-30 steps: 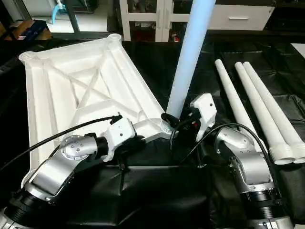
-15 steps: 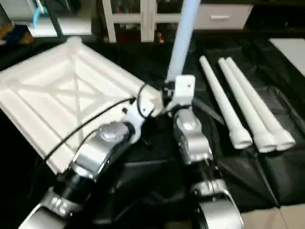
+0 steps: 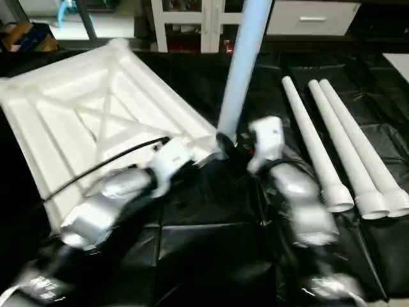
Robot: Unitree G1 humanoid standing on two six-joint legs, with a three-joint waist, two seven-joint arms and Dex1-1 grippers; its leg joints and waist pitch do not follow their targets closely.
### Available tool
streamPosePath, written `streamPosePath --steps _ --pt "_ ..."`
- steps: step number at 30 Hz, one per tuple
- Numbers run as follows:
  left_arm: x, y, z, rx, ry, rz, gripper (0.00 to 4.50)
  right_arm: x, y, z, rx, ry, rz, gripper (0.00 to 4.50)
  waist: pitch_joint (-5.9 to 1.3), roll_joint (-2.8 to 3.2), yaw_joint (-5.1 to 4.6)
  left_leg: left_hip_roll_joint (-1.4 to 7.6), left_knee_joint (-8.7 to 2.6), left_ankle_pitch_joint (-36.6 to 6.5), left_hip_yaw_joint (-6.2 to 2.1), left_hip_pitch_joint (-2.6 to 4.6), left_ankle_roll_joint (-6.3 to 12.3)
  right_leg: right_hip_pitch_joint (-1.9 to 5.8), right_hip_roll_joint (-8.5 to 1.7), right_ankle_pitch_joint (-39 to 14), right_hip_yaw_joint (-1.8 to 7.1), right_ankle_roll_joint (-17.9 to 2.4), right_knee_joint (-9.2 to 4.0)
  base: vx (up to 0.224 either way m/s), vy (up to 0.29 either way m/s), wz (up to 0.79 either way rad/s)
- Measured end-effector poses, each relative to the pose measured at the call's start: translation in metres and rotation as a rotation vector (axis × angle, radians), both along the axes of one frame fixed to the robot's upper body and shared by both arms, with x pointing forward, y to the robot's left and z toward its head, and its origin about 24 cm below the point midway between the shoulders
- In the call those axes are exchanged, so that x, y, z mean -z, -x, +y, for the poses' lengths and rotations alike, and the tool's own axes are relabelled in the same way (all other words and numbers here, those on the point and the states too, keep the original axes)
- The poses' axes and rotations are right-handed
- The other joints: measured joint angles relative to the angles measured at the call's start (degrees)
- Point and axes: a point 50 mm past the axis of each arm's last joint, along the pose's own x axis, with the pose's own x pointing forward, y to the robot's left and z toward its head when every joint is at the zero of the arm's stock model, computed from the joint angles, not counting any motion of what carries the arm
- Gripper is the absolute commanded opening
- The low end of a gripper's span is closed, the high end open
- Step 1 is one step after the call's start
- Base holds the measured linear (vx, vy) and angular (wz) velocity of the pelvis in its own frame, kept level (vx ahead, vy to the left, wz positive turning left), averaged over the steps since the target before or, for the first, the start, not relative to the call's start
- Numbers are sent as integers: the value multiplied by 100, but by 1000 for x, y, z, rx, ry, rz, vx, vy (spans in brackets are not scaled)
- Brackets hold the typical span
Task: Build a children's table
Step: Rotate leg to tighten
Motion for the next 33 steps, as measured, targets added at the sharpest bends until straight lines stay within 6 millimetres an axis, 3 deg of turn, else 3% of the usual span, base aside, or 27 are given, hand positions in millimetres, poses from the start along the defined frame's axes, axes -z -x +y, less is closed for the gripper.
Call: streamPosePath --steps 4,7,13,25,33 --pt "4 14 22 113 -33 -12 0 -4 21 -18 -161 65 36 386 2 37 10 26 -12 -1 -1 16 -6 9 11 -12 -22 18 3 0 0 0" --pt "7 21 29 163 -37 6 0 -8 26 -22 -213 80 39 415 5 62 43 27 -22 -12 3 39 -34 27 11 -15 -23 23 3 0 0 0" --pt "9 32 33 235 -21 40 0 -12 31 -25 -293 87 60 415 9 80 115 26 -21 -2 26 39 -51 27 2 -14 -5 22 3 0 0 0" --pt "9 33 28 259 -15 38 0 0 31 -2 -434 49 98 415 6 85 162 25 -16 8 32 34 -34 28 -4 -15 -6 20 3 0 0 0" --pt "9 33 25 271 -19 37 0 0 23 3 -415 15 103 353 6 87 201 25 -8 13 34 29 -26 28 -7 -15 -6 19 10 0 0 0"
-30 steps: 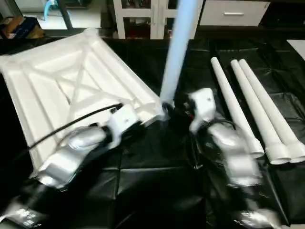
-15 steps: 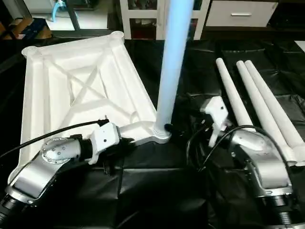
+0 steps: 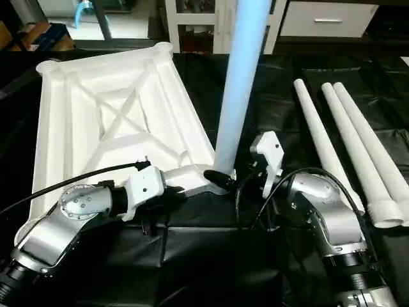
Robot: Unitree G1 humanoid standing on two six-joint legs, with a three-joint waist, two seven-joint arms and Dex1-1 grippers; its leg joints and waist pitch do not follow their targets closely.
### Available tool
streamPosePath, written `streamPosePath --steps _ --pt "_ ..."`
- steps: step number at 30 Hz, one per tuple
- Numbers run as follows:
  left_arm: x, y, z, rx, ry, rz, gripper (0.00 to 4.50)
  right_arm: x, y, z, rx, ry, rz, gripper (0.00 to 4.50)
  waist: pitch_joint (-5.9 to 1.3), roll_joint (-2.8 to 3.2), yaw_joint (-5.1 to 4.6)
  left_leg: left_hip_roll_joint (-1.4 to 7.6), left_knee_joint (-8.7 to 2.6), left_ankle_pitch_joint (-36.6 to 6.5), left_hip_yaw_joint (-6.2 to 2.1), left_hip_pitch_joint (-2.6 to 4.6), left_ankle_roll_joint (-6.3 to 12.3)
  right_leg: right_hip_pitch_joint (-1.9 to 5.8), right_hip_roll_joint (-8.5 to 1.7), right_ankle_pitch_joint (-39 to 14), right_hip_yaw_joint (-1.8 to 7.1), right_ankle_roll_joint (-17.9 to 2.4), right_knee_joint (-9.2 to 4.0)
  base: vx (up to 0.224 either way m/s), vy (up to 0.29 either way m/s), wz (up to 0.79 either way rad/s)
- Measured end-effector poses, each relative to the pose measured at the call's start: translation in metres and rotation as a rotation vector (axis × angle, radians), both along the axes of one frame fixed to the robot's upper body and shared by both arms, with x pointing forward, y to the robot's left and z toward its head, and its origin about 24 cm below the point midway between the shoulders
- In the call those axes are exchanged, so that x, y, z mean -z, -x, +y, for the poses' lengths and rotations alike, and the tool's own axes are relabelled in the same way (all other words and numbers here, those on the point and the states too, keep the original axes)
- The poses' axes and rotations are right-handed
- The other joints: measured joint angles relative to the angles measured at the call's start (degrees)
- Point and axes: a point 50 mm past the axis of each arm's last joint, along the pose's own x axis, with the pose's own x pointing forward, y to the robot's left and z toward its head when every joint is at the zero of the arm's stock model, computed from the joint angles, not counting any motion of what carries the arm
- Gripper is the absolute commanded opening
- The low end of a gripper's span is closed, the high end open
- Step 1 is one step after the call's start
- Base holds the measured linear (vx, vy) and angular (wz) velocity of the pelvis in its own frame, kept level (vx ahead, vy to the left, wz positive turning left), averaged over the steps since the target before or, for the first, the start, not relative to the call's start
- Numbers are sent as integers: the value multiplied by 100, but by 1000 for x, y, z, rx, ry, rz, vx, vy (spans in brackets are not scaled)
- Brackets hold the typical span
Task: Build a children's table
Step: Rotate leg to tighten
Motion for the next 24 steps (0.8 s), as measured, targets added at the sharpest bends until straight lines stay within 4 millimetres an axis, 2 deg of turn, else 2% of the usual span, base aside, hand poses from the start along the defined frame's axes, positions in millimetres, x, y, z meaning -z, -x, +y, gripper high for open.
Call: streamPosePath --steps 16,24 --pt "1 1 0 11 -5 4 0 2 1 -3 -2 2 18 215 0 -1 11 1 18 0 -1 0 0 0 -2 0 1 0 19 0 0 0" --pt "1 0 -2 -3 -2 4 0 4 -1 0 32 4 3 205 -4 -7 -13 2 32 0 -1 8 0 0 -2 -2 3 -1 45 0 0 0"
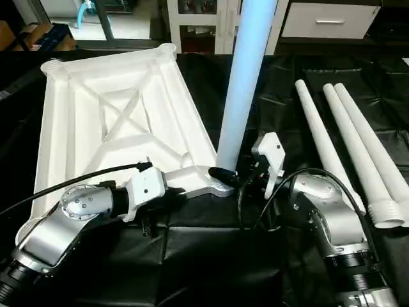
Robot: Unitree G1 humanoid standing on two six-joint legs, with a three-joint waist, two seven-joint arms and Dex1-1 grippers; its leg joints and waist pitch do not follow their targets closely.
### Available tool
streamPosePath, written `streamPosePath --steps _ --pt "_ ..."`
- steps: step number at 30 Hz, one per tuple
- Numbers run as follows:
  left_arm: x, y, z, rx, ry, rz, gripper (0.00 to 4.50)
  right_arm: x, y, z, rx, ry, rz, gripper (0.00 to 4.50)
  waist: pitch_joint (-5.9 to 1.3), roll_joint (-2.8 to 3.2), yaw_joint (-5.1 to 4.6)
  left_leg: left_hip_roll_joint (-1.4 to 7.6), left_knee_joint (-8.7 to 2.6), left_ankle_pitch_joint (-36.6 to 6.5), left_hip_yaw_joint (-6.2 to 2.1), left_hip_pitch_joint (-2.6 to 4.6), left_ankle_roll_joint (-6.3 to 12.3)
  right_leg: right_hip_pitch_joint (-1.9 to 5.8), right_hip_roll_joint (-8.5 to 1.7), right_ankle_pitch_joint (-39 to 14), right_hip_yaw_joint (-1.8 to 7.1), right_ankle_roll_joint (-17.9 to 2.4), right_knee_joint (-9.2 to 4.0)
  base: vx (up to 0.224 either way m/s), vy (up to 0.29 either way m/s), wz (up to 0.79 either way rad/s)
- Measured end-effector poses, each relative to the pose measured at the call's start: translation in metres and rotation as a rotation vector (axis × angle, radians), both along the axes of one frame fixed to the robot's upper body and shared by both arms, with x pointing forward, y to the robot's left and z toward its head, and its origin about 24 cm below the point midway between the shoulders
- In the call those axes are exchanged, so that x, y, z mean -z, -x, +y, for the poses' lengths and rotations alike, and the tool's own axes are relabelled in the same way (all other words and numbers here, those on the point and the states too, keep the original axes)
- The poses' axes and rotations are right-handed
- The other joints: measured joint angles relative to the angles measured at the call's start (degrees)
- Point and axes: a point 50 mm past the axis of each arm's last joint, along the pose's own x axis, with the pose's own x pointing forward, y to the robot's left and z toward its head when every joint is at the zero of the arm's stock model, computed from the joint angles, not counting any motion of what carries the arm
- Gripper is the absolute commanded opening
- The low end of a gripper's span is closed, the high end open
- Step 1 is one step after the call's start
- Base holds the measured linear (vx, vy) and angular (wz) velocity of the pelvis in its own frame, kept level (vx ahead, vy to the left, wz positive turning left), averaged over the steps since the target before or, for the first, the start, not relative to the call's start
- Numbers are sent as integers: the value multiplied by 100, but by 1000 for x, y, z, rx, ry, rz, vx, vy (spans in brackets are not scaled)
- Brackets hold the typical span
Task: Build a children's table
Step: Rotate leg to tighten
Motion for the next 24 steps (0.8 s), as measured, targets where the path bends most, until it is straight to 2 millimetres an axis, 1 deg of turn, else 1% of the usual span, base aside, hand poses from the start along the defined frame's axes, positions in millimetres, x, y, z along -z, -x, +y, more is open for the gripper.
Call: streamPosePath --steps 2,3,4,5,7,8,10,12,13,14,15,16,19,21,22,24 --pt "0 -2 -1 -21 -3 1 0 2 -2 3 34 -3 -9 202 0 0 -30 1 13 -11 0 5 -30 1 0 -1 2 2 18 0 0 0" --pt "1 -3 -3 -46 1 7 0 5 -5 6 72 -8 -10 202 -1 -3 -46 1 12 -6 -1 13 -39 6 -1 -4 4 7 20 0 0 0" --pt "1 -9 -6 -99 4 10 0 6 -13 12 156 -17 -21 201 -10 -18 -87 1 13 1 -1 22 -52 9 0 -24 6 39 27 0 0 0" --pt "0 -11 -8 -110 2 9 0 6 -16 14 189 -19 -24 200 -10 -22 -101 2 13 6 -2 23 -60 6 0 -26 5 43 27 -51 -5 -5" --pt "0 -19 -21 -188 17 24 0 11 -27 22 356 -58 -7 198 -14 -45 -155 1 14 13 -16 33 -71 6 0 -29 -1 47 22 -59 -1 -11" --pt "-1 -25 -30 -241 25 33 0 11 -35 27 467 -82 3 198 -16 -58 -202 0 18 15 -21 35 -75 5 0 -32 -7 51 18 -63 0 -9" --pt "-2 -34 -51 -335 49 63 0 11 -48 35 662 -120 22 198 -15 -64 -260 -1 19 15 -31 33 -76 5 1 -61 -16 96 -5 -65 3 -4" --pt "-2 -36 -64 -385 66 84 0 12 -54 39 758 -135 30 198 -15 -63 -315 -2 16 15 -64 32 -76 22 5 -64 -51 100 -59 -31 6 -3" --pt "-2 -37 -67 -398 70 90 0 12 -56 40 784 -138 29 198 -15 -63 -339 -2 15 15 -92 25 -76 33 6 -65 -85 101 -90 0 0 0" --pt "-1 -38 -70 -410 73 97 0 14 -57 41 813 -144 32 198 -13 -59 -360 1 15 15 -131 24 -76 63 2 -65 -141 102 -136 0 0 0" --pt "0 -39 -72 -418 73 99 0 15 -58 43 832 -154 35 198 -9 -52 -381 4 12 14 -165 28 -76 93 3 -65 -176 102 -178 0 0 0" --pt "0 -40 -72 -423 69 97 0 16 -60 47 836 -161 37 198 -7 -50 -390 2 10 14 -185 31 -76 107 3 -65 -198 102 -199 0 0 0" --pt "0 -42 -69 -413 64 74 0 13 -61 47 790 -154 6 198 31 -15 -397 2 -5 13 -226 24 -77 134 -6 -65 -266 101 -276 0 0 0" --pt "-1 -42 -68 -403 62 64 0 13 -60 45 758 -142 -12 198 46 -17 -392 1 -5 13 -226 22 -77 130 -26 -65 -297 101 -274 0 0 0" --pt "-2 -41 -66 -389 59 55 0 11 -60 42 736 -127 -33 233 58 -17 -387 1 -7 14 -226 21 -77 125 -33 -65 -304 101 -270 0 0 0" --pt "-2 -39 -59 -353 45 22 0 10 -55 33 668 -108 -56 267 66 -18 -366 -1 -27 14 -226 13 -77 115 -41 -65 -310 101 -267 0 0 0"
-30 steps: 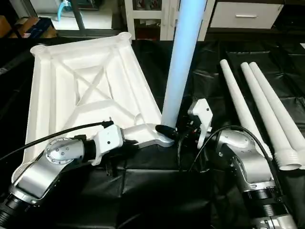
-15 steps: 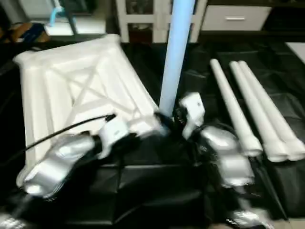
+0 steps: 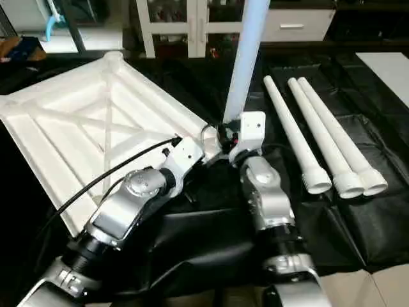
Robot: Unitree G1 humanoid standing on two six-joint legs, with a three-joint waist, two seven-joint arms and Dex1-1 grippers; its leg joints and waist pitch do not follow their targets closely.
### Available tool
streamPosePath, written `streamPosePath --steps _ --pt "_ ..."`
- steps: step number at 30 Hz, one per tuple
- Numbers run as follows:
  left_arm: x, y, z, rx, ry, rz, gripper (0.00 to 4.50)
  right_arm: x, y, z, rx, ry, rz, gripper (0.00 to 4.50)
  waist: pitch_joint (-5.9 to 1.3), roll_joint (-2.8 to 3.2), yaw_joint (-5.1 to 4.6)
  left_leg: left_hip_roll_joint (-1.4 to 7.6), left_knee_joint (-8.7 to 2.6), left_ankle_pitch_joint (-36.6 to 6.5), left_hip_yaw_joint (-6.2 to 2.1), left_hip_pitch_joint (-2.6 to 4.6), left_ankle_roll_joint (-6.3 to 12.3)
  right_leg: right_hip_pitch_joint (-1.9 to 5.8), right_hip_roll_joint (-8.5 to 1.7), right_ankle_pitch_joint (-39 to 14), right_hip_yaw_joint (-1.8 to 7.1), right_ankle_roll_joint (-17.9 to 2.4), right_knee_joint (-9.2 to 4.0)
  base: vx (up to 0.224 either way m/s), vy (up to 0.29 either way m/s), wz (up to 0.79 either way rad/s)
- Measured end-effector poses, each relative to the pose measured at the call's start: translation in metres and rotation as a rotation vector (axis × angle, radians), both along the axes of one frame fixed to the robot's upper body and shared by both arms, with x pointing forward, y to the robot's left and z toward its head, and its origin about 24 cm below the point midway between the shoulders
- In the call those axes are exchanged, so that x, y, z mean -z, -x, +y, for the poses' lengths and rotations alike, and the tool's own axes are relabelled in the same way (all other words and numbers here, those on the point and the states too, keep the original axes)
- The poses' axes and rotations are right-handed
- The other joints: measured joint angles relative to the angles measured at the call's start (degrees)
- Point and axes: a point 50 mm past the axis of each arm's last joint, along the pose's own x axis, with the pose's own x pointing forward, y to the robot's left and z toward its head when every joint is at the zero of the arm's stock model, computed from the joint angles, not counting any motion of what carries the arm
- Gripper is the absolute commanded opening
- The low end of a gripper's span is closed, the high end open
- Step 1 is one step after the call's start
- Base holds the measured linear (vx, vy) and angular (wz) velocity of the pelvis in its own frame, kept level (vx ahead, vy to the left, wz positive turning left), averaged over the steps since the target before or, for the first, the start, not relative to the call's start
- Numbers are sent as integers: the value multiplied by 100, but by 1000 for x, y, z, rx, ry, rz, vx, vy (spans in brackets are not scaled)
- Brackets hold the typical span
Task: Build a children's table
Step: Rotate leg to tighten
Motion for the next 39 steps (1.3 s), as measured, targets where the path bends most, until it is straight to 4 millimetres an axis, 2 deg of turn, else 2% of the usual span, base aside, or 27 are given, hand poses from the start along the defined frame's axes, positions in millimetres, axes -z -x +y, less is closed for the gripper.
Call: streamPosePath --steps 2,4,6,7,10,13,16,18,21,22,24,34,36,39 --pt "0 2 10 45 -16 -23 0 -1 5 -6 -81 14 -8 276 7 13 32 0 -11 0 4 -8 0 -13 -1 6 6 -9 19 0 0 0" --pt "0 9 21 134 -26 -38 0 -5 13 -18 -202 80 -17 287 13 28 107 0 -12 2 25 -12 0 -28 -9 40 22 -64 63 0 0 0" --pt "0 17 30 200 -29 -36 0 -9 22 -25 -315 131 -18 287 14 28 144 1 0 2 65 4 -1 -46 -20 62 66 -94 142 62 -29 11" --pt "0 21 33 230 -27 -33 0 -11 27 -28 -368 146 -16 287 14 26 155 2 -3 2 107 17 -1 -61 -19 64 117 -98 193 69 -32 12" --pt "-2 28 35 274 -14 -27 0 -15 36 -35 -458 166 -16 287 12 28 204 2 -6 3 170 9 0 -118 -24 82 183 -127 287 68 -29 13" --pt "-2 35 39 313 -10 -20 0 -16 44 -38 -539 157 -7 287 9 34 273 9 -19 17 175 8 27 -126 -24 45 183 -71 307 71 -16 4" --pt "-3 37 41 331 -10 -20 0 -16 47 -39 -578 144 0 287 8 34 303 10 -40 17 178 5 29 -138 -24 33 178 -72 307 19 -4 0" --pt "-3 37 42 333 -11 -18 0 -16 47 -39 -585 130 7 253 8 34 301 10 -40 17 177 5 29 -138 -24 32 177 -72 308 0 0 0" --pt "-2 37 44 332 -13 -15 0 -15 50 -39 -618 104 29 248 8 34 300 11 -34 18 177 9 28 -131 -24 32 178 -72 308 0 0 0" --pt "-2 38 44 336 -13 -12 0 -15 50 -39 -624 104 34 220 8 33 301 11 -31 18 177 9 27 -128 -24 32 178 -72 308 0 0 0" --pt "-2 39 45 339 -15 -12 0 -15 51 -39 -629 107 39 211 8 32 299 10 -23 10 177 8 13 -125 -24 32 184 -71 308 0 0 0" --pt "-2 39 45 343 -17 -11 0 -15 52 -38 -625 108 51 203 6 29 291 8 -19 11 178 8 15 -123 -24 32 192 -72 308 0 0 0" --pt "-1 38 46 329 -21 -9 0 -13 50 -34 -589 102 47 202 1 19 271 9 -17 11 178 12 15 -122 -23 33 192 -72 312 0 0 0" --pt "-2 29 42 260 -32 -11 0 -10 38 -23 -437 73 37 201 -9 -3 210 10 -5 4 176 22 -3 -118 -21 32 191 -71 315 0 0 0"
